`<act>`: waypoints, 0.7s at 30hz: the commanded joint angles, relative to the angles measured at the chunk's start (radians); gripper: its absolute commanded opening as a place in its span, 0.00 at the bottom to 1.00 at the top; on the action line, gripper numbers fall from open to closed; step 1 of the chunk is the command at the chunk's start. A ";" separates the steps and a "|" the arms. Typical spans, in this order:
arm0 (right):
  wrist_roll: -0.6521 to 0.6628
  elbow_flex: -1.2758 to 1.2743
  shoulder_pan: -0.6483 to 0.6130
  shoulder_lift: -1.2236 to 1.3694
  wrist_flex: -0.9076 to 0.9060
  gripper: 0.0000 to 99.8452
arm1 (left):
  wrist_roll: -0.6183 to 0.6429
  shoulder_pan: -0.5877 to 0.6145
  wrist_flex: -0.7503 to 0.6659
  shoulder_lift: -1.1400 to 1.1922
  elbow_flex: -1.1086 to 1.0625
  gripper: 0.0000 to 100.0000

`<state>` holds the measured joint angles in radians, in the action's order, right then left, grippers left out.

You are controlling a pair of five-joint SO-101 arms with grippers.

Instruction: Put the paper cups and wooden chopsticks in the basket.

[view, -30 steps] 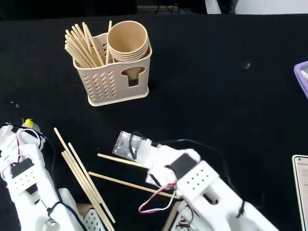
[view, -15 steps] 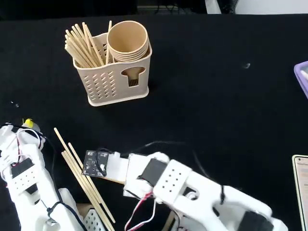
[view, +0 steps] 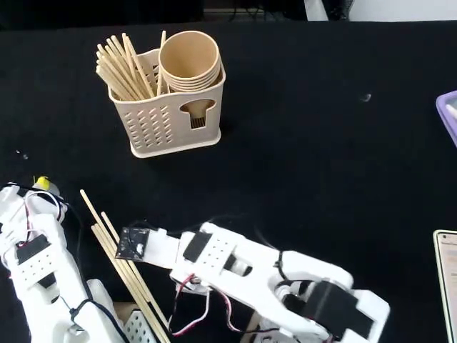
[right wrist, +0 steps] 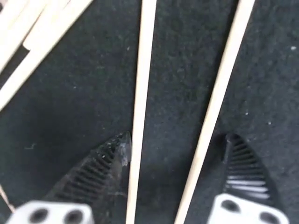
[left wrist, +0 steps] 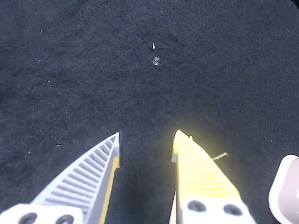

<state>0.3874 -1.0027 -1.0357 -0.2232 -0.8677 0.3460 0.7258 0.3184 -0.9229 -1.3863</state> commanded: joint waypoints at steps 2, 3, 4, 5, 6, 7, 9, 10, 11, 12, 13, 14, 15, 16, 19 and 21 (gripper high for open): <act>-0.003 0.062 0.054 0.064 -0.005 0.10 | -0.012 -0.010 -0.017 -0.009 0.030 0.19; -0.003 0.073 0.077 0.064 -0.005 0.03 | -0.012 -0.010 -0.017 -0.009 0.030 0.19; -0.003 0.081 0.106 0.065 -0.006 0.00 | -0.012 -0.010 -0.017 -0.009 0.030 0.19; -0.003 0.087 0.140 0.065 -0.011 0.03 | -0.012 -0.010 -0.017 -0.009 0.030 0.19; -0.002 0.091 0.176 0.065 -0.011 0.03 | -0.012 -0.010 -0.017 -0.009 0.030 0.19; 0.000 0.094 0.210 0.065 -0.011 0.02 | -0.012 -0.010 -0.017 -0.009 0.030 0.19; 0.023 0.104 0.267 0.064 -0.012 0.01 | -0.012 -0.008 -0.017 -0.009 0.030 0.19; 0.038 0.107 0.287 0.064 -0.012 0.01 | -0.012 -0.008 -0.017 -0.009 0.030 0.19; 0.049 0.110 0.304 0.064 -0.012 0.01 | -0.012 -0.008 -0.017 -0.009 0.030 0.19; 0.055 0.113 0.316 0.064 -0.012 0.01 | -0.012 -0.008 -0.017 -0.009 0.030 0.19; 0.055 0.113 0.321 0.064 -0.009 0.01 | -0.012 -0.008 -0.017 -0.009 0.030 0.19; 0.055 0.113 0.321 0.064 -0.008 0.01 | -0.012 -0.008 -0.017 -0.009 0.030 0.19; 0.055 0.113 0.321 0.064 -0.006 0.01 | -0.012 -0.008 -0.017 -0.009 0.030 0.19; 0.055 0.113 0.321 0.064 -0.008 0.01 | -0.012 -0.008 -0.017 -0.009 0.030 0.19; 0.055 0.113 0.321 0.073 -0.011 0.02 | -0.012 -0.008 -0.017 -0.009 0.031 0.19; 0.051 0.105 0.322 0.073 -0.011 0.08 | -0.012 -0.008 -0.017 -0.009 0.031 0.19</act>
<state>0.4319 -0.9076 -0.7549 -0.1542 -0.8692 0.3460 0.7258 0.3184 -0.9229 -1.3863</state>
